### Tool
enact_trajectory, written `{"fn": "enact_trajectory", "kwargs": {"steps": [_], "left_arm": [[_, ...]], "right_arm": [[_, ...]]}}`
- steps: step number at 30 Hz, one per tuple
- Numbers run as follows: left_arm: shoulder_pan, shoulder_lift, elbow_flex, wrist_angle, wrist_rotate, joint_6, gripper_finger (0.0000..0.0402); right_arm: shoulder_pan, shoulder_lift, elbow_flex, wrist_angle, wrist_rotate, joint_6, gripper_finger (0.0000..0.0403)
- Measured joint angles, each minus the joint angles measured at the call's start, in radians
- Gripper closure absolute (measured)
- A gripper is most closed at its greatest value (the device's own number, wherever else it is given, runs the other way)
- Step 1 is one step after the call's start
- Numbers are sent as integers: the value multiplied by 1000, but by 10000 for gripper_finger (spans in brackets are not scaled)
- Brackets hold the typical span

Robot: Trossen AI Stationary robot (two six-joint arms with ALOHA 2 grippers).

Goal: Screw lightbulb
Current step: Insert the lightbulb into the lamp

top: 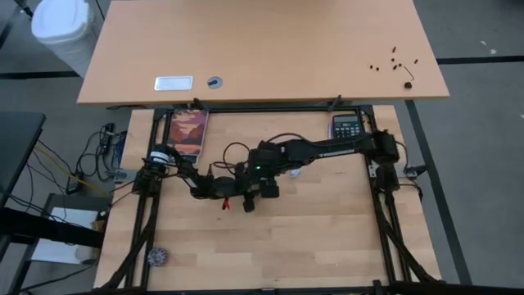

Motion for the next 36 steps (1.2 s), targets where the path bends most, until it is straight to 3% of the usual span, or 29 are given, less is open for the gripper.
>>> {"fn": "enact_trajectory", "kwargs": {"steps": [4, 8, 36], "left_arm": [[0, 0, 0, 3, 0, 0, 208], [0, 0, 0, 5, 0, 0, 208], [0, 0, 0, 19, 8, 3, 208]], "right_arm": [[-22, -104, -191, 193, -2, 26, 124], [-33, -161, -292, 304, -2, 28, 136], [-45, -90, -291, 354, -98, -63, 130]]}}
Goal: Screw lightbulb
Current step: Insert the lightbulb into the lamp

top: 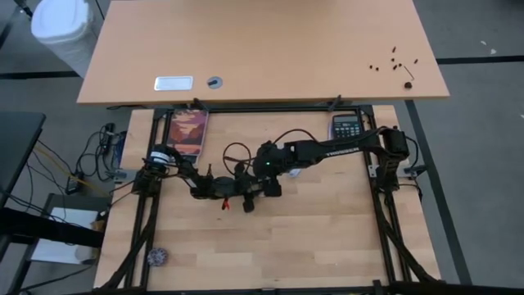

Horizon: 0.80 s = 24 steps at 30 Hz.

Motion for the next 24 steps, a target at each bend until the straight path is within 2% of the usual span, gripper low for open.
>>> {"fn": "enact_trajectory", "kwargs": {"steps": [8, 13, 24], "left_arm": [[-1, 2, 1, 16, 8, -4, 208], [0, 2, 1, 18, -51, -7, 208], [0, 1, 3, 12, -60, -10, 208]], "right_arm": [[39, 28, 6, 31, 40, -40, 129], [39, 29, 12, 23, 56, -35, 125], [40, 29, 12, -13, 57, -39, 132]]}}
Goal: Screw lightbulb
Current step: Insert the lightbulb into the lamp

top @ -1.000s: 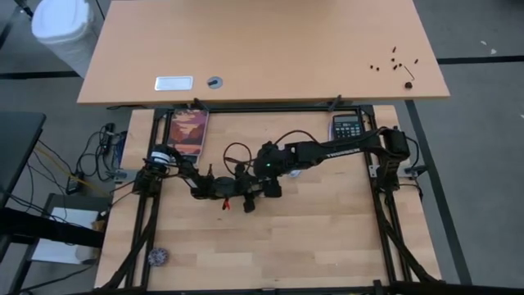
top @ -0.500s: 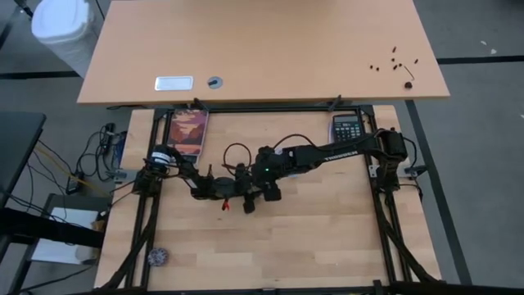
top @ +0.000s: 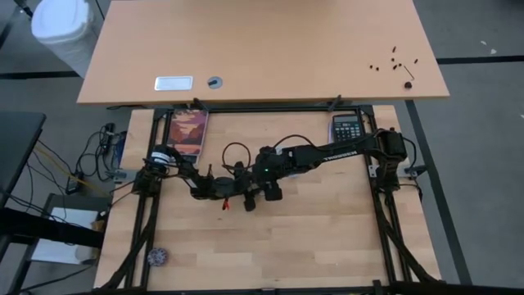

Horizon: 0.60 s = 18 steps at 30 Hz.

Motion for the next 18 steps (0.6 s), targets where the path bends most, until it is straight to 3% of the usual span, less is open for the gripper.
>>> {"fn": "enact_trajectory", "kwargs": {"steps": [11, 18], "left_arm": [[1, -1, 1, -6, -3, 1, 208], [1, -1, 1, -7, 2, 5, 208]], "right_arm": [[0, 0, 11, -97, -2, -37, 73], [0, -3, 58, -166, -2, -64, 60]]}}
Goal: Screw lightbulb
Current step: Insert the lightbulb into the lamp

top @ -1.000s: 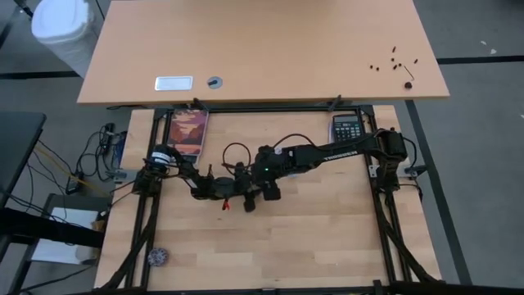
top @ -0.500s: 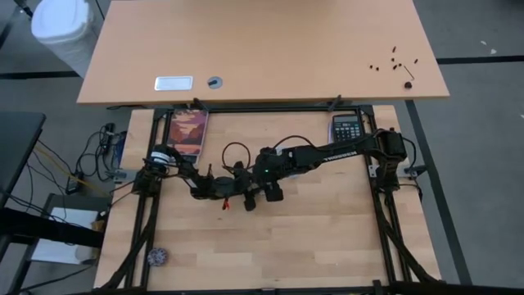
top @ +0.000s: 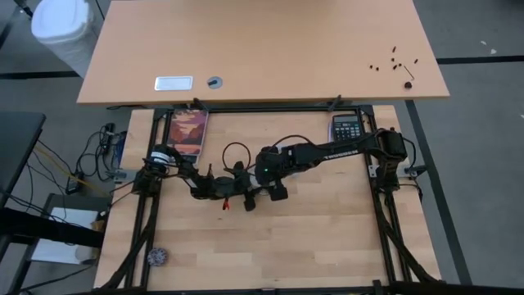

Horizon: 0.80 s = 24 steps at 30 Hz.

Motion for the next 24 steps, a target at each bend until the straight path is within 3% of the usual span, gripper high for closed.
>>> {"fn": "enact_trajectory", "kwargs": {"steps": [5, 12, 19, 24], "left_arm": [[0, 0, 0, -2, 1, 1, 208], [0, 0, 0, -9, 1, 1, 208], [0, -1, -5, -8, 3, 0, 208], [0, -1, -5, -7, 103, 2, 208]], "right_arm": [[0, 0, 24, -85, 0, -1, 62], [12, -4, 0, -25, -4, 47, 66], [12, -76, -190, 105, 0, 106, 88], [40, -183, -408, 347, 0, 148, 95]]}}
